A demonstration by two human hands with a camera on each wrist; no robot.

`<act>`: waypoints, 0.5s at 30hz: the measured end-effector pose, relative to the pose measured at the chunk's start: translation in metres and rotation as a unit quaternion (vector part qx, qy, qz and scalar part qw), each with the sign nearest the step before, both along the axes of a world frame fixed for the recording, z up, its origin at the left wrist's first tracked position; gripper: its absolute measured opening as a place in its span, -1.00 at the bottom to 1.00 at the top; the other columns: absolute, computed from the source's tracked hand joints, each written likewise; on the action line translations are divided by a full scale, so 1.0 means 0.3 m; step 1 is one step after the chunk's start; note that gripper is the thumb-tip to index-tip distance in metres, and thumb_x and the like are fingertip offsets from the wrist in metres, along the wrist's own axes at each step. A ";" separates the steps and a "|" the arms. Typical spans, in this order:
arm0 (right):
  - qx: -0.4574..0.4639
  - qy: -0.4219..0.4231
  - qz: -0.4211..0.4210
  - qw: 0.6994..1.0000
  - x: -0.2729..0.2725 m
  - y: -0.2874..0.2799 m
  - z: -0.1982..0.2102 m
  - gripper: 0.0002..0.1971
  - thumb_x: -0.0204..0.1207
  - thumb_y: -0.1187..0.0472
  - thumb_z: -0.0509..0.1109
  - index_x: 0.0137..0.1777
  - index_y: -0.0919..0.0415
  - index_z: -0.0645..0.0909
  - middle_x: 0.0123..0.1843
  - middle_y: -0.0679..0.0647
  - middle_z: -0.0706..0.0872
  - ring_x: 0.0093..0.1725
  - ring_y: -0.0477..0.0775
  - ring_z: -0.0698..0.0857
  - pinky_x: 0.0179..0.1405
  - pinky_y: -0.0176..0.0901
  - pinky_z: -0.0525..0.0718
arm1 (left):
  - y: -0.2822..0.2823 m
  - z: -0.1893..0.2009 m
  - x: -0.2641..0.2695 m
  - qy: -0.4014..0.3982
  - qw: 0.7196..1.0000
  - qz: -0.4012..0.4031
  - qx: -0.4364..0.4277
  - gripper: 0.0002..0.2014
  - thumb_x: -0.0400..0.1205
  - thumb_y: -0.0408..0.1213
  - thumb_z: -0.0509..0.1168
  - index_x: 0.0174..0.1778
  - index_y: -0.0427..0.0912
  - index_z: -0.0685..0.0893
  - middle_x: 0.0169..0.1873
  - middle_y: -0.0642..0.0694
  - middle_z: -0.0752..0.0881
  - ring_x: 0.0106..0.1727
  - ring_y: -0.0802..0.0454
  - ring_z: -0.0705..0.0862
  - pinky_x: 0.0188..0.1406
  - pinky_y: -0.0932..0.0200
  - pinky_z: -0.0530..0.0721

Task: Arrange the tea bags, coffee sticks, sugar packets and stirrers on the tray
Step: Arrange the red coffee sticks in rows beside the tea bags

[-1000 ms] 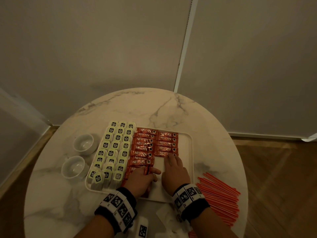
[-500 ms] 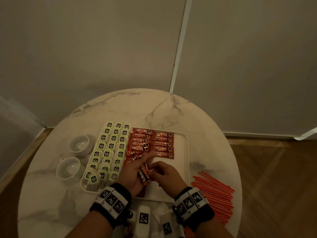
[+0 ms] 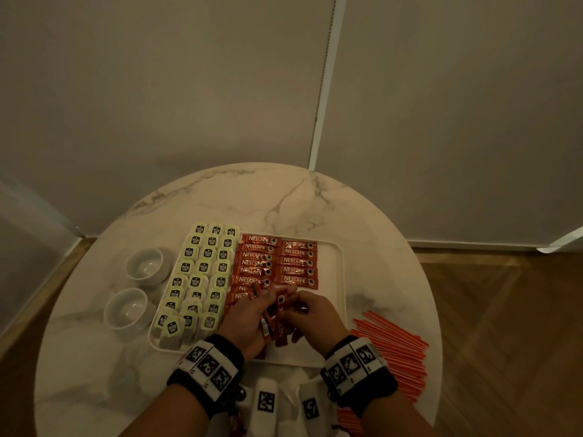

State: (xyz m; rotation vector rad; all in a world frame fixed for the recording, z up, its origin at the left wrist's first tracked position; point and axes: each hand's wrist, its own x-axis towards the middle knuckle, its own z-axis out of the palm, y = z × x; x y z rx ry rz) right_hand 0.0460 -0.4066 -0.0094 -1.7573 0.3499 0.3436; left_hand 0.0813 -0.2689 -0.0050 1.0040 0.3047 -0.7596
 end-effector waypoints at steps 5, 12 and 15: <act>0.124 0.035 -0.072 0.989 0.001 -0.024 0.024 -0.87 0.57 0.34 0.36 0.09 0.28 0.64 -0.28 0.17 0.70 -0.41 0.11 0.69 -0.44 -0.09 0.71 | -0.003 -0.010 0.000 -0.019 0.997 0.018 0.072 -0.71 0.73 -0.28 0.16 0.23 -0.26 0.71 0.12 -0.32 0.76 0.05 -0.21 0.73 -0.09 -0.06 0.71; 0.309 0.099 -0.202 0.924 0.002 -0.060 0.005 -0.77 0.68 0.25 0.22 0.14 0.41 0.59 -0.27 0.27 0.72 -0.41 0.16 0.69 -0.46 -0.07 0.68 | -0.022 0.005 -0.018 -0.106 0.973 -0.023 0.204 -0.77 0.69 -0.25 0.25 -0.26 -0.25 0.60 -0.44 -0.18 0.58 -0.60 0.08 0.40 -0.61 0.24 0.34; 0.349 0.134 -0.229 0.899 -0.002 -0.064 -0.012 -0.74 0.70 0.18 0.17 0.11 0.37 0.59 -0.32 0.21 0.68 -0.43 0.10 0.64 -0.49 -0.11 0.63 | -0.023 -0.008 -0.001 -0.151 0.948 -0.015 0.279 -0.79 0.65 -0.30 0.31 -0.32 -0.19 0.63 -0.52 -0.07 0.59 -0.59 0.08 0.43 -0.54 0.19 0.40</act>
